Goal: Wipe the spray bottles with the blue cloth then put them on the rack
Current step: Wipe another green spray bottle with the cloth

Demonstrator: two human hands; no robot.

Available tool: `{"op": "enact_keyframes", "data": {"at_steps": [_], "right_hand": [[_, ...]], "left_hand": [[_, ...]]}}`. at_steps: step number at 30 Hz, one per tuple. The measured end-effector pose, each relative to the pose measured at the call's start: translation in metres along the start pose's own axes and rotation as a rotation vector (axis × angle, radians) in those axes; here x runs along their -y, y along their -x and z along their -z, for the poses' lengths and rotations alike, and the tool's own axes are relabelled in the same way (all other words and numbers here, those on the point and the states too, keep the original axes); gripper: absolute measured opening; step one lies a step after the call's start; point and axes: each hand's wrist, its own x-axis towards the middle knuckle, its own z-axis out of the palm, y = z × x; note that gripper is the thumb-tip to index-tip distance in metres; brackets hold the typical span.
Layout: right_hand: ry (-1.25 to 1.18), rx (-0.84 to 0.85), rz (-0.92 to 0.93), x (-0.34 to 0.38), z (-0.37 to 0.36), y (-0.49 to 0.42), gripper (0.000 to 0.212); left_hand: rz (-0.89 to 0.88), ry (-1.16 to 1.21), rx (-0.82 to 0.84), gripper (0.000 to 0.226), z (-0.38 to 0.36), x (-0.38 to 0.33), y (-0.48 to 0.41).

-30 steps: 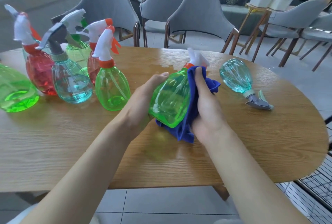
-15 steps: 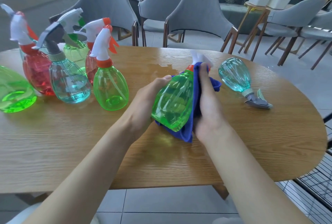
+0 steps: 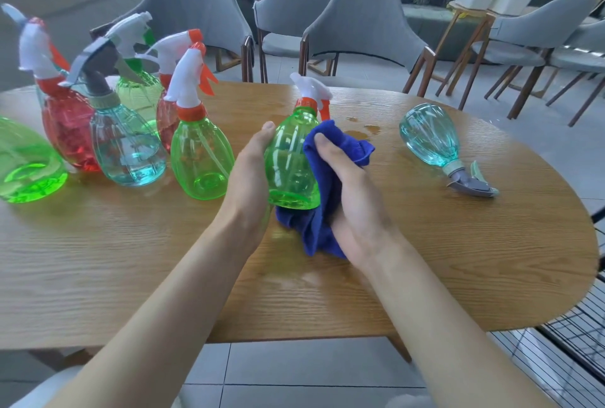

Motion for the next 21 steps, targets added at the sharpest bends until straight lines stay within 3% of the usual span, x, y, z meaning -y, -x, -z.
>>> {"op": "enact_keyframes", "data": {"at_steps": [5, 8, 11, 14, 16, 21], "right_hand": [[0.087, -0.13, 0.096, 0.003, 0.004, -0.001, 0.027], [0.154, -0.222, 0.192, 0.01, 0.005, -0.001, 0.012], [0.257, -0.244, 0.276, 0.012, 0.007, -0.002, 0.02], [0.309, -0.214, 0.274, 0.007, 0.006, -0.002, 0.019], [0.346, -0.173, 0.256, 0.002, 0.005, -0.001, 0.016], [0.524, -0.126, 0.247, -0.004, 0.004, -0.002, 0.046]], "left_hand": [[-0.318, -0.546, -0.148, 0.031, 0.0, 0.005, -0.002], [-0.456, -0.68, -0.167, 0.028, -0.003, 0.008, 0.004], [-0.441, -0.714, -0.104, 0.028, -0.007, 0.013, 0.008], [-0.395, -0.724, 0.004, 0.042, -0.012, 0.022, 0.011], [-0.359, -0.691, -0.029, 0.047, -0.012, 0.021, 0.009], [-0.278, -0.489, -0.212, 0.045, -0.003, 0.006, -0.001]]}}
